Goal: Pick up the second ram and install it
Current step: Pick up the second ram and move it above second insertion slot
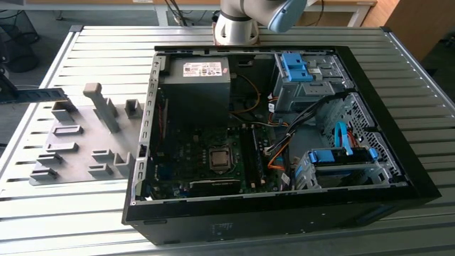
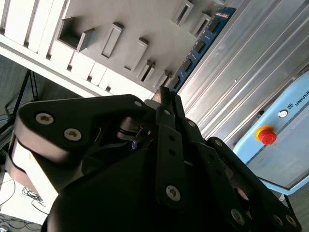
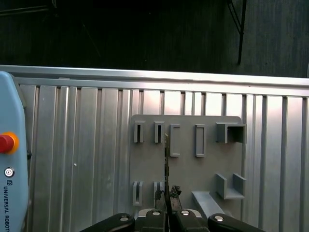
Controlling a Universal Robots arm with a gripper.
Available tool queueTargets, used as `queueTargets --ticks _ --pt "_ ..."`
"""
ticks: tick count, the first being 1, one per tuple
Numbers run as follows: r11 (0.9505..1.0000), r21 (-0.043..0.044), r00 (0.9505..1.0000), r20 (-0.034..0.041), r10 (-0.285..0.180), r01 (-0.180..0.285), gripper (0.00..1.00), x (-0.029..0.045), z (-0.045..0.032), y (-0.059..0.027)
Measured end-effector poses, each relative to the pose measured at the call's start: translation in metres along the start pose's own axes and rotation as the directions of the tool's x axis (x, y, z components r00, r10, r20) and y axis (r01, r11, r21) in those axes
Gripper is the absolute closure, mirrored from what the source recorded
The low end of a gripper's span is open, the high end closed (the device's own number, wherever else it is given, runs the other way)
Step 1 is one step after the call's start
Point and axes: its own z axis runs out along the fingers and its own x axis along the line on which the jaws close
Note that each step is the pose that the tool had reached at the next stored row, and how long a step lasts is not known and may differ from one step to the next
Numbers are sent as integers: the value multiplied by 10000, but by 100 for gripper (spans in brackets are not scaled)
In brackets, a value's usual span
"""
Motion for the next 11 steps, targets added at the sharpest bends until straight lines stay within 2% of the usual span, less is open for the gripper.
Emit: queueTargets --ticks 11 --pt "10000 3 10000 2 1 -1 86 0 -11 -22"
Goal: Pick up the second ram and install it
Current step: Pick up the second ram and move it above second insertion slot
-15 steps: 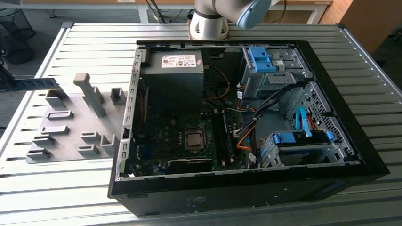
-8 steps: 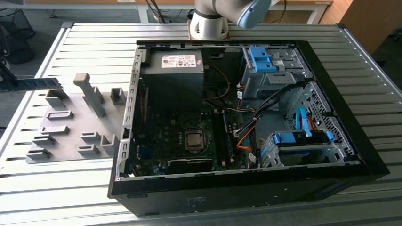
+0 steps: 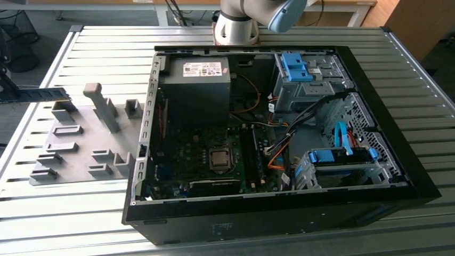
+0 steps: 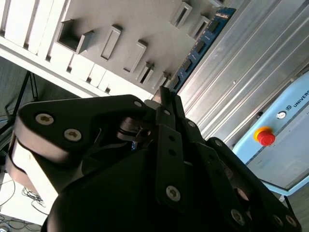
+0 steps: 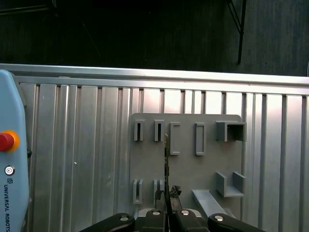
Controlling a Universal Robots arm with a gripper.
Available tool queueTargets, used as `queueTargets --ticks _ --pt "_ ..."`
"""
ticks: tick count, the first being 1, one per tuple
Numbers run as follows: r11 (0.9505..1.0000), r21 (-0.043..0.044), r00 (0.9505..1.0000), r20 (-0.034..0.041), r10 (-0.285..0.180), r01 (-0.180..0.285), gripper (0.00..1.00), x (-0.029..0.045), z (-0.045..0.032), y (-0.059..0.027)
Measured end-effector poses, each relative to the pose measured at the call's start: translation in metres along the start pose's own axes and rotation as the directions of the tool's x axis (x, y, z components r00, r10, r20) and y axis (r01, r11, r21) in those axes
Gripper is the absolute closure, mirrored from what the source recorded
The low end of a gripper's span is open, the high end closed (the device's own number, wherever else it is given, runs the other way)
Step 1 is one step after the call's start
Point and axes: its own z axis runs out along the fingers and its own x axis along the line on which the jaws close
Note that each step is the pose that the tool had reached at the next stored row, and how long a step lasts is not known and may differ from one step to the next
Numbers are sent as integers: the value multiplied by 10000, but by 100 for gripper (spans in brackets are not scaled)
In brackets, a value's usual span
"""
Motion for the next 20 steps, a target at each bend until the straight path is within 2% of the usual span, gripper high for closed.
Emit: queueTargets --ticks 8,20 --pt "10000 1 10000 1 0 0 86 -2 -101 1" --pt "10000 2 10000 1 0 0 86 -5 -316 3"
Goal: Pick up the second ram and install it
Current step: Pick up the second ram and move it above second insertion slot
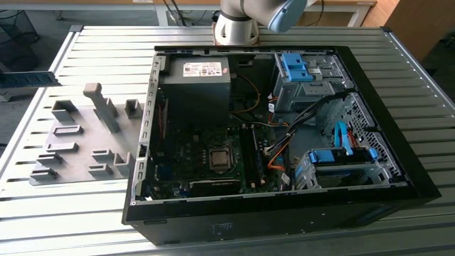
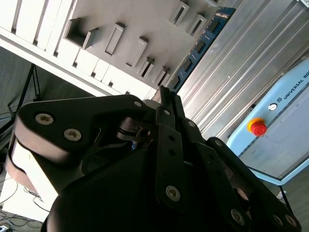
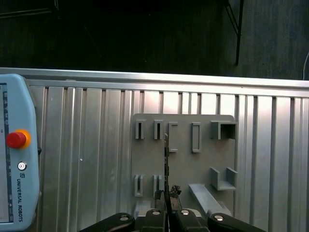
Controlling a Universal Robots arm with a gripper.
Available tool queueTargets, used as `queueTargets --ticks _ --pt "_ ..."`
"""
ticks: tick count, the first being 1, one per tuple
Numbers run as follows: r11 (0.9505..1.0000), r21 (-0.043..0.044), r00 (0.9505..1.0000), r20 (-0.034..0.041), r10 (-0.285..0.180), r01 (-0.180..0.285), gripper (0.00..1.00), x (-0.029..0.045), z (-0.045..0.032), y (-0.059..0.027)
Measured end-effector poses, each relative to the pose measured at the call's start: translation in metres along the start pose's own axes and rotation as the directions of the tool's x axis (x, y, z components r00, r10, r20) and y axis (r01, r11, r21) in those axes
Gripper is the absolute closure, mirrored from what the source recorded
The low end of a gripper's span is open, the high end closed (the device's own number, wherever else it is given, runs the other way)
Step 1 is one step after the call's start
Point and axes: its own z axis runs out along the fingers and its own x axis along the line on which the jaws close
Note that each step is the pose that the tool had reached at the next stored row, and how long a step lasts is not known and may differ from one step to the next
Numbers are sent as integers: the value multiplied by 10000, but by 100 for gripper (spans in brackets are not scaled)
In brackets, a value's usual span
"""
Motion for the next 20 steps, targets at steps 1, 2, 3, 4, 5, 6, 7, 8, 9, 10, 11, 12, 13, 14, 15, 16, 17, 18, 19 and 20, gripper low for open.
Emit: queueTargets --ticks 1,2,3,4,5,6,7,8,9,10,11,12,13,14,15,16,17,18,19,20 --pt "10000 0 10000 0 0 0 86 0 -19 0" --pt "10000 -1 10000 0 0 0 86 -1 -37 0" --pt "10000 0 10000 0 0 0 86 -1 -54 1" --pt "10000 0 10000 0 0 0 86 -1 -67 1" --pt "10000 0 10000 0 0 0 86 -1 -79 1" --pt "10000 0 10000 0 0 0 86 -2 -84 1" --pt "10000 0 10000 -4 0 0 86 -2 -84 0" --pt "10000 0 10000 -6 -1 1 86 -2 -85 0" --pt "10000 -2 10000 -10 -1 1 86 -2 -85 0" --pt "10000 -1 10000 -10 0 0 86 -2 -85 1" --pt "10000 -2 10000 -12 0 0 86 -2 -85 1" --pt "10000 -1 10000 -13 0 0 86 -2 -85 1" --pt "10000 -1 10000 -15 0 0 86 -2 -85 1" --pt "10000 -1 10000 -16 0 0 86 -2 -85 1" --pt "10000 -1 10000 -17 0 0 86 -2 -85 1" --pt "10000 -1 10000 -17 0 0 86 -3 -85 1" --pt "10000 -1 10000 -18 1 -1 86 -3 -85 0" --pt "10000 -1 10000 -18 1 -1 86 -3 -85 -1" --pt "10000 -1 10000 -18 2 -2 86 -3 -85 -4" --pt "10000 -2 10000 -18 0 0 86 -3 -86 -11"
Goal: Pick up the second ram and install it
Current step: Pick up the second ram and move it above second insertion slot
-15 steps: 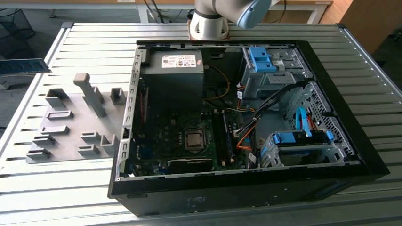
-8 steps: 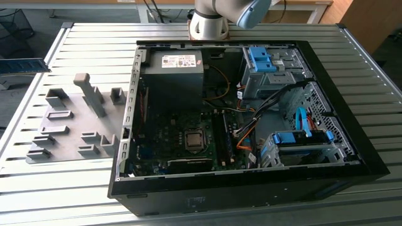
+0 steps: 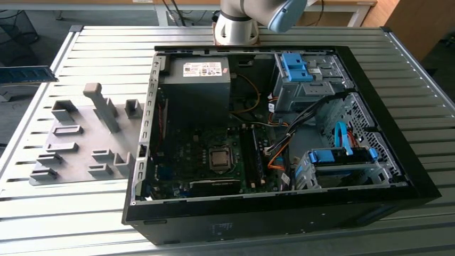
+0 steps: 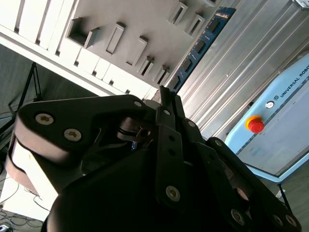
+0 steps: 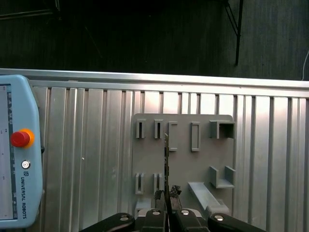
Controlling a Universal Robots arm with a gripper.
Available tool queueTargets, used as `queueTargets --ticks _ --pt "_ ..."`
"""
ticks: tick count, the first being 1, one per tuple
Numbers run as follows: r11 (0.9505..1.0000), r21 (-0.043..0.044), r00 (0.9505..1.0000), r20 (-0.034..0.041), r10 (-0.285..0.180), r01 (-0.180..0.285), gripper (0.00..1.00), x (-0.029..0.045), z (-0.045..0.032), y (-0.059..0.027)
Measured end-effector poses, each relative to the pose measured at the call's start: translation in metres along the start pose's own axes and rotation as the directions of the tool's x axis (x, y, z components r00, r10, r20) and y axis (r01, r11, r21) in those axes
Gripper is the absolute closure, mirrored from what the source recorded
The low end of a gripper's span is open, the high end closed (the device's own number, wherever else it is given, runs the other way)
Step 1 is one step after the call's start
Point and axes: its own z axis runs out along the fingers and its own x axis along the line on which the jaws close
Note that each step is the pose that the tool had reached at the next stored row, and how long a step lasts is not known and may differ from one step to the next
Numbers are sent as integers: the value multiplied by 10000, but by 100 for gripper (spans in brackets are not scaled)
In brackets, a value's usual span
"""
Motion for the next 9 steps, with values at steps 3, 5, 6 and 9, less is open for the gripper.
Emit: queueTargets --ticks 3,5,6,9 --pt "10000 0 10000 0 0 0 86 1 0 -19" --pt "10000 1 10000 0 0 0 86 2 1 -32" --pt "10000 1 10000 1 0 0 86 1 0 -39" --pt "10000 1 10000 1 0 0 86 2 0 -63"
